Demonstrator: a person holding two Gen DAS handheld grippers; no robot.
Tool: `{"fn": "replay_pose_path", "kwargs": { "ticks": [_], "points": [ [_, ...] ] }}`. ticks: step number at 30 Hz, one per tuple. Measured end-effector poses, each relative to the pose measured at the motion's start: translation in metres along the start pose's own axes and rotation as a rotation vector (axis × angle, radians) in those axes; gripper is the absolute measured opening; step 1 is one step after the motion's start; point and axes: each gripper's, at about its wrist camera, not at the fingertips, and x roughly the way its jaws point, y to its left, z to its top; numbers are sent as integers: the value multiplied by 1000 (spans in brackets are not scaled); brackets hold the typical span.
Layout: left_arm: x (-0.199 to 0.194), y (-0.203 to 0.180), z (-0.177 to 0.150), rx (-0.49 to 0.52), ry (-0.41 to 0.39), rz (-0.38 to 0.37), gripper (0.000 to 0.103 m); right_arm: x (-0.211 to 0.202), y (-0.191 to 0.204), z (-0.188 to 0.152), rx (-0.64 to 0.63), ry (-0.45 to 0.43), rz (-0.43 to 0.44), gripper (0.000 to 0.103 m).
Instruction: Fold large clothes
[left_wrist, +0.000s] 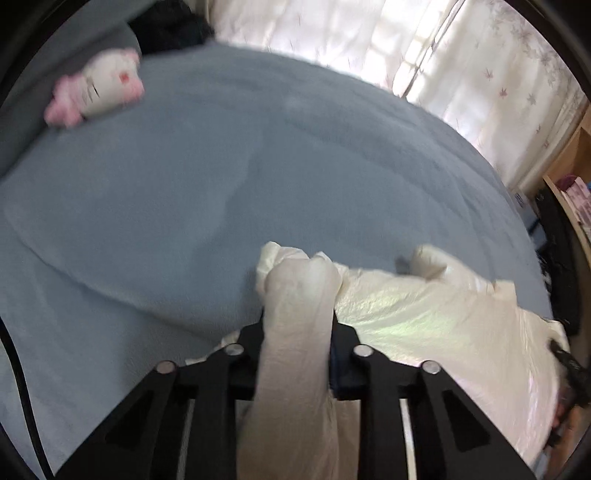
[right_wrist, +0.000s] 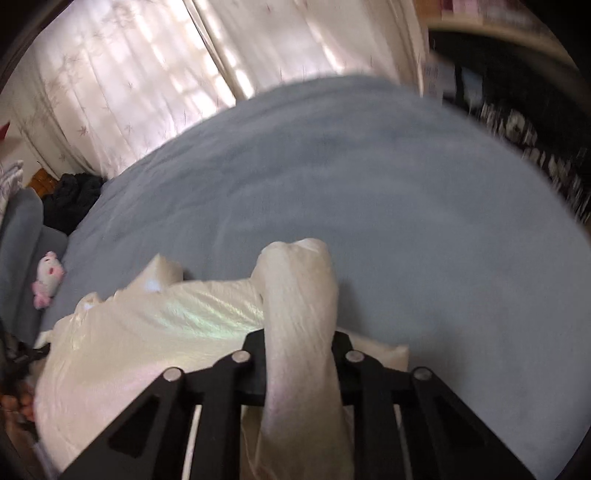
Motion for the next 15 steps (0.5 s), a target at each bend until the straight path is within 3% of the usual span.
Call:
{"fn": "replay_pose_path", "kwargs": {
  "ticks": [2, 5, 9, 15],
  "points": [
    [-2, -8, 1, 17, -31, 56, 18, -3, 4, 3, -1, -37, -44, 15],
    [14, -17, -1, 30, -10, 151, 18, 20, 8, -1, -4, 27, -125, 16],
    [39, -26, -10, 49, -5, 256, 23, 44, 7, -17, -34, 44, -196, 19],
    [52, -23, -17, 25, -35, 274, 29, 59, 0, -25, 5, 23, -192, 22]
  ]
}}
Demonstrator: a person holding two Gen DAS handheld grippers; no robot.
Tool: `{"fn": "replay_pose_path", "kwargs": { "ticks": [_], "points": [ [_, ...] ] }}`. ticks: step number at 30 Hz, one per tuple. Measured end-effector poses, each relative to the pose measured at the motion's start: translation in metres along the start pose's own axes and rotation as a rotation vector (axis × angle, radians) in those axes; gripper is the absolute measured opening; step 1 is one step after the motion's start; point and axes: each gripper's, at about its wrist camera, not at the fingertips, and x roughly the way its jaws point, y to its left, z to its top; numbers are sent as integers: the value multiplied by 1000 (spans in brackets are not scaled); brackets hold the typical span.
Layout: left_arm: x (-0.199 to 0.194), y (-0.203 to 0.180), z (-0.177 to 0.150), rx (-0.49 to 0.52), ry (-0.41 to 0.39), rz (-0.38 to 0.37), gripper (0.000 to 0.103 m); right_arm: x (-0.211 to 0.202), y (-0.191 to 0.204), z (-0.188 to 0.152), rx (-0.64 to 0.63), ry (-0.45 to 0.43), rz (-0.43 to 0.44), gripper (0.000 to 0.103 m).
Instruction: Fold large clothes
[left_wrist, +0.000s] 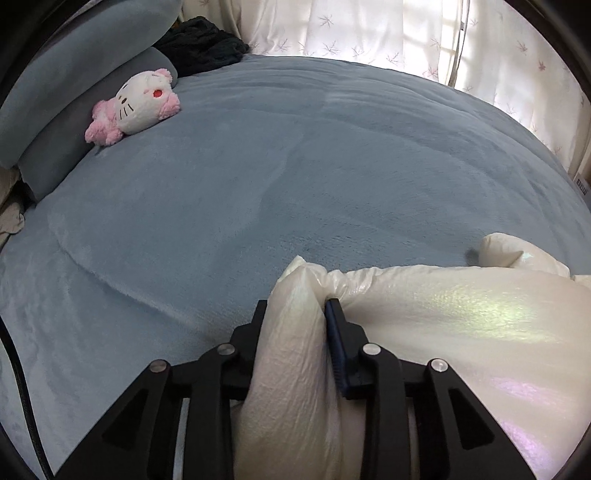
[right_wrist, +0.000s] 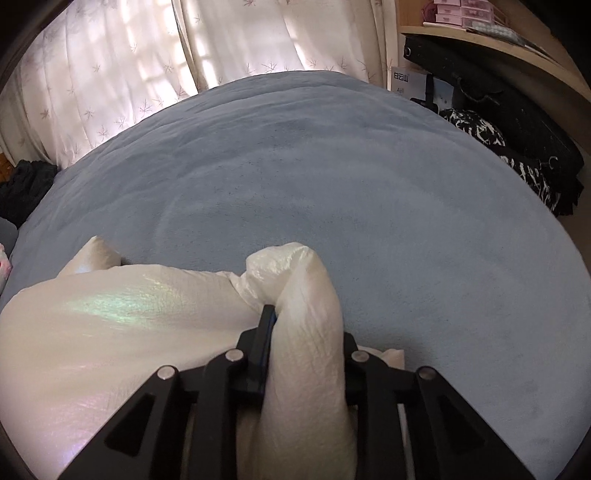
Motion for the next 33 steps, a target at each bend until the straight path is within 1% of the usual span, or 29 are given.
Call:
{"fn": "replay_pose_path", "kwargs": {
  "ticks": [7, 11, 15, 16, 18, 19, 20, 22, 25, 27, 29, 30, 33],
  "points": [
    [11, 7, -6, -61, -12, -49, 37, 9, -5, -6, 53, -16, 34, 26],
    [18, 16, -9, -112, -16, -93, 42, 15, -8, -6, 73, -15, 49, 28],
    [20, 17, -12, -124, -18, -102, 45, 15, -8, -7, 86, -19, 52, 29],
    [20, 17, -12, -121, -16, -100, 45, 14, -8, -7, 86, -19, 47, 31],
    [19, 15, -10, -110, -10, -89, 47, 13, -6, -8, 82, -16, 29, 39],
    [18, 14, -8, -103, -5, -86, 47, 12, -5, -7, 78, -8, 0, 47],
    [17, 14, -7, -99, -2, -79, 49, 10, -5, -5, 76, 1, -25, 53],
    [11, 14, -4, -88, -1, -68, 50, 7, -5, -1, 76, 18, -44, 54],
    [0, 14, 0, -63, -8, -50, 51, -2, -9, 6, 86, 47, -45, 54],
    [-13, 13, 3, -49, -26, -46, 51, -13, -12, 9, 103, 45, -50, 55],
    [-29, 12, 6, -48, -54, -59, 52, -27, -11, 12, 117, 24, -51, 55],
    [-40, 12, 8, -54, -78, -73, 52, -38, -9, 15, 121, 0, -49, 55],
    [-71, 5, 12, -54, -144, -109, 52, -68, 8, 21, 102, -56, -25, 55]
  ]
}}
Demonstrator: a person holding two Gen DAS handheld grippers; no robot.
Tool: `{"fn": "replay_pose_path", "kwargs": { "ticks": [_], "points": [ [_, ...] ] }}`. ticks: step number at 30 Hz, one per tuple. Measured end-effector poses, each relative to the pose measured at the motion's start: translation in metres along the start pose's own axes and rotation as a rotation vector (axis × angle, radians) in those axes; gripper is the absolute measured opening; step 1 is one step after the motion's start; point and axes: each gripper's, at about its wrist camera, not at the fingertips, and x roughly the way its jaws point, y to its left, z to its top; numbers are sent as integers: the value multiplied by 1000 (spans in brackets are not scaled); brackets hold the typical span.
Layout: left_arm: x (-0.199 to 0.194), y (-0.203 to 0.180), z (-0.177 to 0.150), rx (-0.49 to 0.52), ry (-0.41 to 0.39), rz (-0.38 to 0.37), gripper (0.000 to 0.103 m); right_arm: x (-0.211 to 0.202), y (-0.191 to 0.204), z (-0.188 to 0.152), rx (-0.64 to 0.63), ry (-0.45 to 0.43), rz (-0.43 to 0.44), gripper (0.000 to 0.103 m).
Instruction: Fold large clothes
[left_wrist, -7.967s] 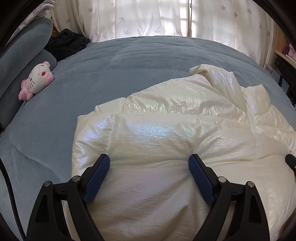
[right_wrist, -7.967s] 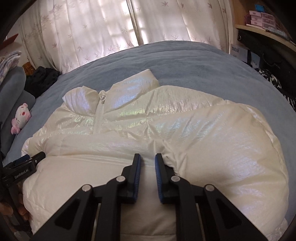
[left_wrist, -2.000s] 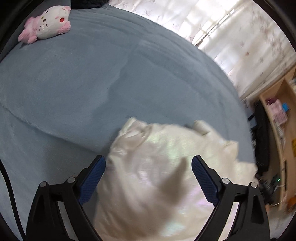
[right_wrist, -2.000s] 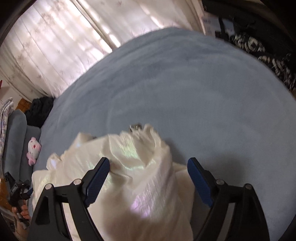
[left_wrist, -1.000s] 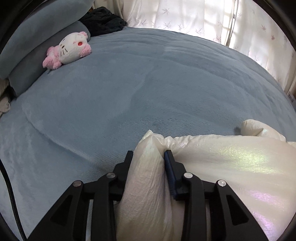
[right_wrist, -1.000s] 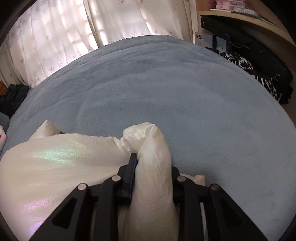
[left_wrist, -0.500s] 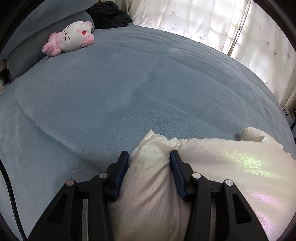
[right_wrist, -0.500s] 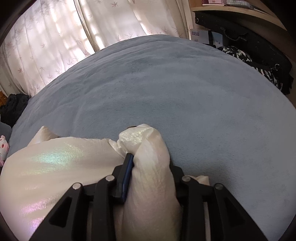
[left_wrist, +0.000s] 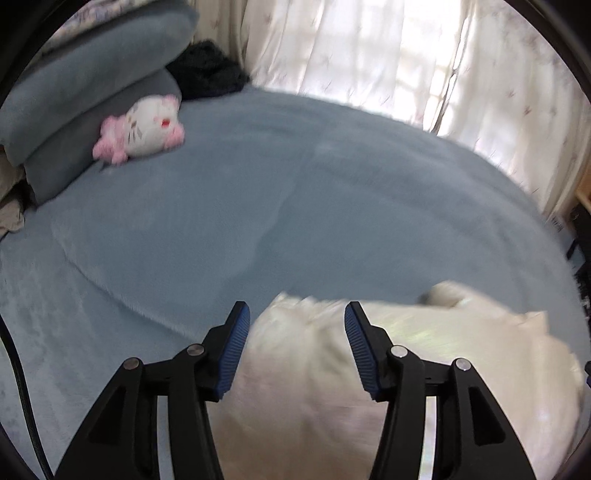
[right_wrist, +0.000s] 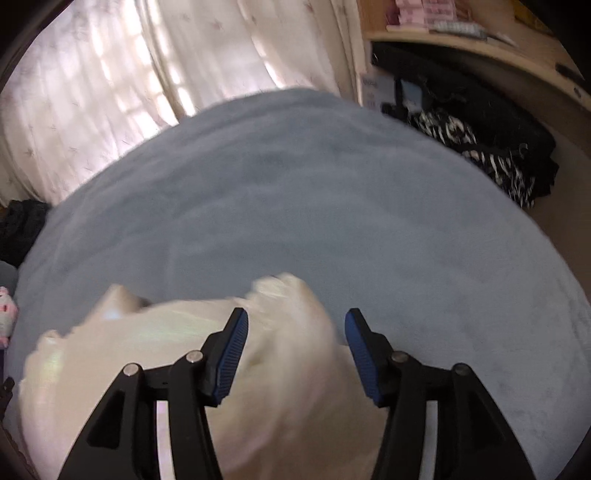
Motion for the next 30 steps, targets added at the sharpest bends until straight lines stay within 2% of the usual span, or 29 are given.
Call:
{"fn": "replay_pose_path", "kwargs": {
  "ticks": [4, 6, 8, 14, 15, 16, 17, 21, 25, 30],
  "points": [
    [-30, -34, 0, 75, -43, -32, 52, -40, 46, -4, -98, -65, 78, 54],
    [-42, -61, -8, 120, -50, -75, 53, -52, 74, -10, -148, -80, 117, 54],
    [-46, -84, -17, 149, -45, -108, 60, -58, 101, -18, -187, -79, 153, 55],
    [-27, -147, -51, 226, 6, -168, 60, -43, 169, -52, -287, -44, 205, 55],
    [-23, -154, -57, 236, 12, -163, 57, -35, 178, -59, -304, -33, 209, 55],
    [-17, -159, -62, 247, 14, -119, 55, -26, 184, -66, -315, -29, 190, 53],
    [-12, -163, -67, 256, 16, -87, 55, -18, 185, -70, -318, -23, 167, 53],
    [7, -157, -73, 206, 26, -109, 62, 14, 182, -79, -270, 18, 174, 53],
    [23, -160, -78, 218, 16, -72, 63, 30, 189, -86, -292, -9, 136, 54],
    [39, -161, -85, 217, 1, -64, 63, 41, 190, -98, -275, -46, 113, 54]
  ]
}}
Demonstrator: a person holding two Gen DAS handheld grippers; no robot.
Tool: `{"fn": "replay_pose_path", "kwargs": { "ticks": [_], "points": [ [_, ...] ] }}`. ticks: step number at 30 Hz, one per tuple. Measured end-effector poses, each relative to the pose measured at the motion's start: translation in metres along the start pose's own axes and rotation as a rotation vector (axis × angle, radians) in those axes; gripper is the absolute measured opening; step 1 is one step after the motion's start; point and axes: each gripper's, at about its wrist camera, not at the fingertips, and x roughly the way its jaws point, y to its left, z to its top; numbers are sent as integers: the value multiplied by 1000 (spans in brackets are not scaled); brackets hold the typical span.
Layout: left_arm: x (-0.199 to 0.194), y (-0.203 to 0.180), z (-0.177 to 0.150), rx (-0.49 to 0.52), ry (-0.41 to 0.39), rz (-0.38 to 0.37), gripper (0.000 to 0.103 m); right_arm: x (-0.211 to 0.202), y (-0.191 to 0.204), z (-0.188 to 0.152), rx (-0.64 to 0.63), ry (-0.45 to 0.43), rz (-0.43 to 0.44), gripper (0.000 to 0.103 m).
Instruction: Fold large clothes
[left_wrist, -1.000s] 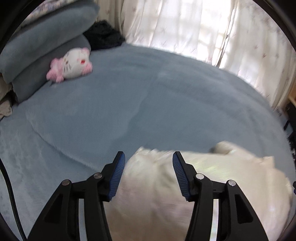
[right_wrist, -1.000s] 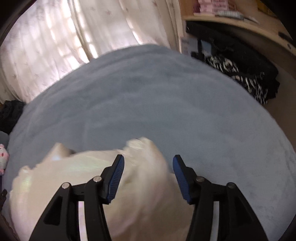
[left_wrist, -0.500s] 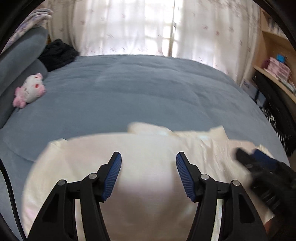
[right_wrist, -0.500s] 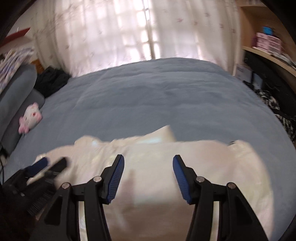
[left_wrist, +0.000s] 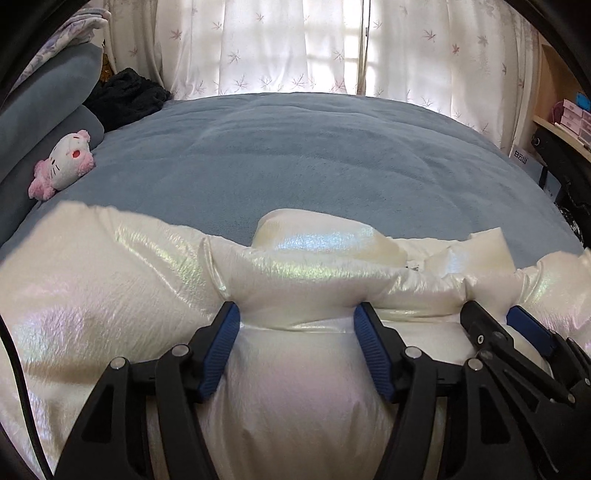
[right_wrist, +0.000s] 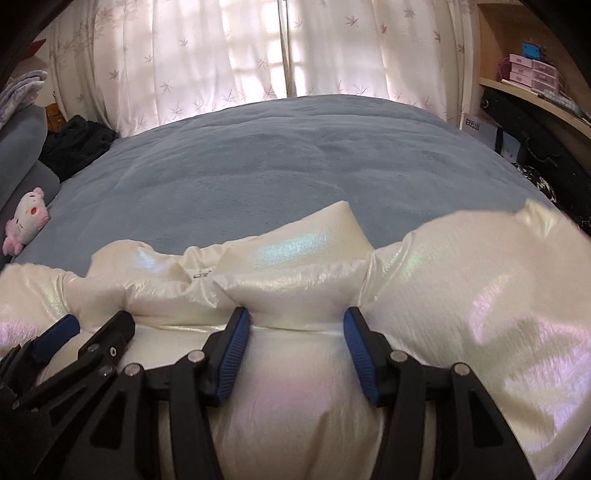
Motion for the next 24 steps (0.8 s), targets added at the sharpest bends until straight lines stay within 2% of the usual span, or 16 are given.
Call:
{"fn": "replay_pose_path", "kwargs": {
  "ticks": [15, 20, 24],
  "points": [
    [18, 5, -5, -13, 0, -14, 64, 13, -3, -2, -1, 2, -2, 54],
    [21, 6, -3, -8, 20, -19, 65, 14, -3, 0, 0, 14, 1, 54],
    [24, 6, 3, 37, 58, -32, 67, 13, -4, 4, -24, 47, 22, 55]
  ]
}}
